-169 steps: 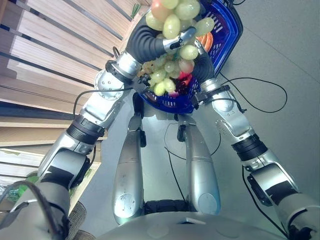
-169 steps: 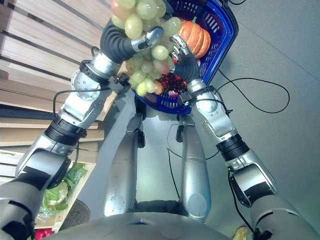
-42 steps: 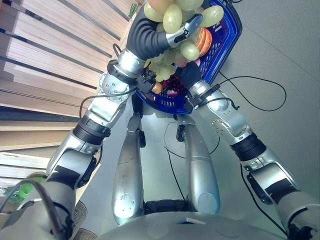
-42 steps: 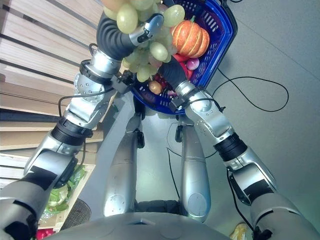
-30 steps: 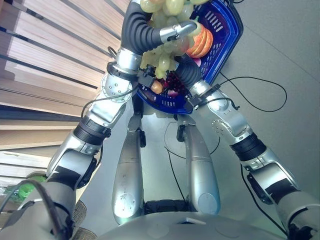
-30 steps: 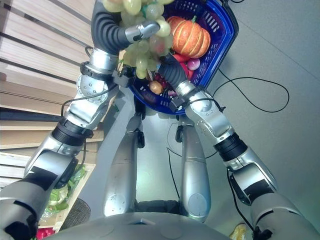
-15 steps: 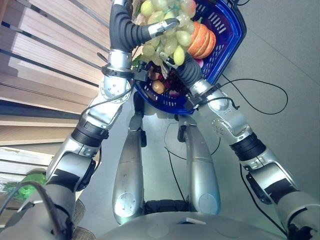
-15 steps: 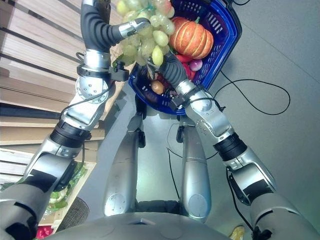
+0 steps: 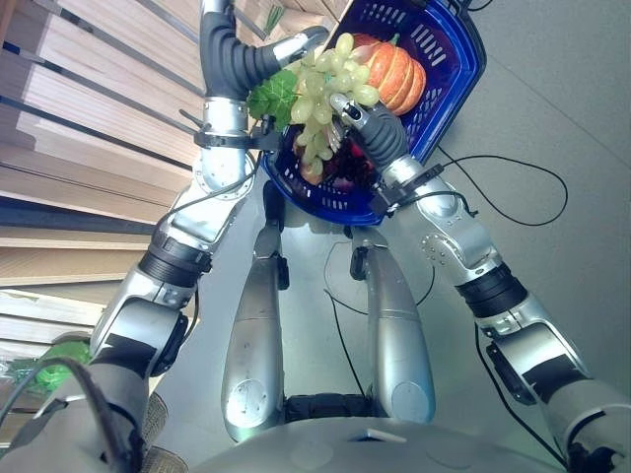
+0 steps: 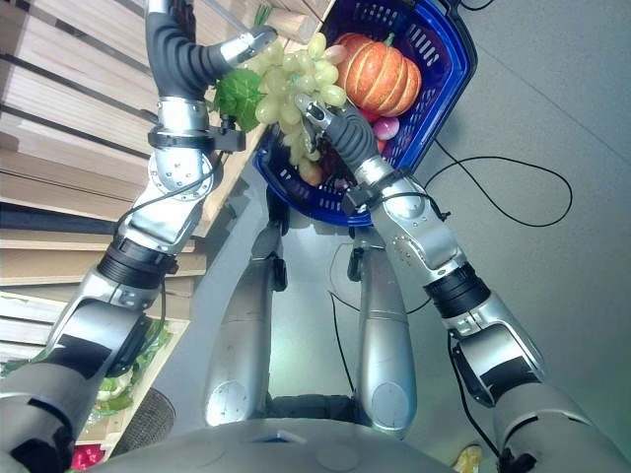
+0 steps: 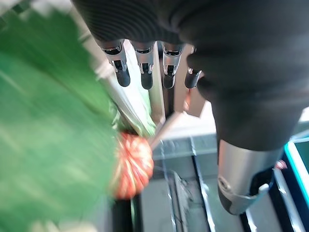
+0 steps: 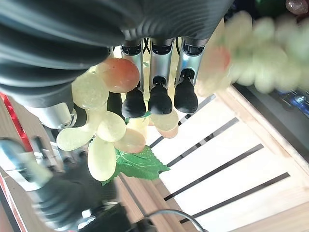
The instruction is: Pick up fruits and vegetables into the basket
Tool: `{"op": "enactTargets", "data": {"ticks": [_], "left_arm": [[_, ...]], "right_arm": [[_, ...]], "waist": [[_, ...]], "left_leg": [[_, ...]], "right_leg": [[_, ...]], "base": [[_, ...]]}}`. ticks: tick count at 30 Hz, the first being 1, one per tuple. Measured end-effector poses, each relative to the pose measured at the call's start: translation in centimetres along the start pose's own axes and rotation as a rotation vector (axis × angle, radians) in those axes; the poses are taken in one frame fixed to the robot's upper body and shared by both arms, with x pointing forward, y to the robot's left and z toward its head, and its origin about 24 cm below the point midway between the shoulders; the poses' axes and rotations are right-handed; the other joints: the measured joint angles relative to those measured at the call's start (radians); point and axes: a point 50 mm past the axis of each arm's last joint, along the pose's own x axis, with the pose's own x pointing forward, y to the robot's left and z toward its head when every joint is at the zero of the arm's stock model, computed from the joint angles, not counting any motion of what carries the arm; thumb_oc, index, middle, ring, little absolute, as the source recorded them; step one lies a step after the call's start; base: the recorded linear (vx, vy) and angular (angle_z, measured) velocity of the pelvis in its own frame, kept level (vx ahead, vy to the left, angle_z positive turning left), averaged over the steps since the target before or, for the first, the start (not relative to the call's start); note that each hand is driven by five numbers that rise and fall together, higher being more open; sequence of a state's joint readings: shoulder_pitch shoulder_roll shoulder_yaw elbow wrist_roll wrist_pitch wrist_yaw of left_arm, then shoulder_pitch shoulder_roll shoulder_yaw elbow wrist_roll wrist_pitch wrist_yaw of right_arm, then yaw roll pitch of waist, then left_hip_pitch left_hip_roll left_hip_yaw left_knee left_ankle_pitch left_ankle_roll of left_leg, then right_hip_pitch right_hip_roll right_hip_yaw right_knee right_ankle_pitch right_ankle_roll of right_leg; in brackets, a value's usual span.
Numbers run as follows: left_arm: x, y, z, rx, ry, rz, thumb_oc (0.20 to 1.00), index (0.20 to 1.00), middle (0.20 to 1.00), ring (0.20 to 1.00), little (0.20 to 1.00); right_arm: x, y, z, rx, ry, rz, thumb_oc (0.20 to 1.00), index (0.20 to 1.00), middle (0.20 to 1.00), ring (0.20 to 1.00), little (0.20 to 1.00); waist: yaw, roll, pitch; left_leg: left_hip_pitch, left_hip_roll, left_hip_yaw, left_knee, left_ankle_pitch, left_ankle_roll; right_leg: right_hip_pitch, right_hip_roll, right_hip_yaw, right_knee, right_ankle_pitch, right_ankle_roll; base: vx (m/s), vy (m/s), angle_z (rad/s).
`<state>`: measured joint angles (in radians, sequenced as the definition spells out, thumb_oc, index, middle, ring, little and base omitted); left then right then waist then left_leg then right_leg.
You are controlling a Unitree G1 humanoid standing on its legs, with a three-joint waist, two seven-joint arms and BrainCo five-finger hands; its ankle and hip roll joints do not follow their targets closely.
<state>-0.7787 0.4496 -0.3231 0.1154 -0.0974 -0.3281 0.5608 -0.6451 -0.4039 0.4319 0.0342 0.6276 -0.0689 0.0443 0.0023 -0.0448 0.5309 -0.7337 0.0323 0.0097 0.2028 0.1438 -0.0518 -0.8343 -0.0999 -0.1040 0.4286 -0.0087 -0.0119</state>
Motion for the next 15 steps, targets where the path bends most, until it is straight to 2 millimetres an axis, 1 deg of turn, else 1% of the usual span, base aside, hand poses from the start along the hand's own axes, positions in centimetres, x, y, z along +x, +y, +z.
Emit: {"op": "enactTargets", "data": {"ticks": [6,9,10,15], "left_arm": [[-0.8,2.1,-2.2,0.054,0.071,0.146,1.000,1.000,1.000,1.000,1.000],[-1.5,3.0,-3.3,0.087,0.111,0.216,1.000,1.000,1.000,1.000,1.000],[-1.5,3.1,-3.4,0.088,0.113,0.221,1.000,1.000,1.000,1.000,1.000],[-2.9,4.5,-6.5,0.207,0.223,0.292,1.000,1.000,1.000,1.000,1.000]], "right_arm": [[-0.1,-0.8,-0.7,0.024,-0.004,-0.063,0.200,0.200,0.200,0.200,0.200],[-0.4,-1.8,-1.8,0.045,0.033,-0.120,0.200,0.200,0.200,0.200,0.200],[-0.4,-1.9,-1.8,0.046,0.036,-0.125,0.200,0.200,0.200,0.200,0.200],[-1.2,-3.9,-4.1,0.063,0.119,-0.235,0.200,0.200,0.200,0.200,0.200]], "waist": [[0.000,0.000,0.000],[0.000,0.000,0.000],[0.000,0.000,0.000],[-0.002,0.001,0.001]], "left_leg": [[0.001,0.000,0.000,0.000,0.000,0.000],[0.001,0.000,0.001,0.000,0.000,0.000],[0.001,0.000,0.001,0.000,0.000,0.000],[0.005,0.000,0.004,0.000,0.001,-0.001]], "right_leg": [[0.000,-0.001,-0.001,0.002,-0.002,-0.002],[0.000,-0.001,-0.001,0.004,-0.002,-0.002],[-0.001,-0.001,-0.001,0.004,-0.002,-0.002],[-0.001,-0.001,0.000,0.007,-0.004,-0.002]], "base": [[0.00,0.000,0.00],[0.00,0.000,0.00],[0.00,0.000,0.00],[0.00,0.000,0.00]]}}
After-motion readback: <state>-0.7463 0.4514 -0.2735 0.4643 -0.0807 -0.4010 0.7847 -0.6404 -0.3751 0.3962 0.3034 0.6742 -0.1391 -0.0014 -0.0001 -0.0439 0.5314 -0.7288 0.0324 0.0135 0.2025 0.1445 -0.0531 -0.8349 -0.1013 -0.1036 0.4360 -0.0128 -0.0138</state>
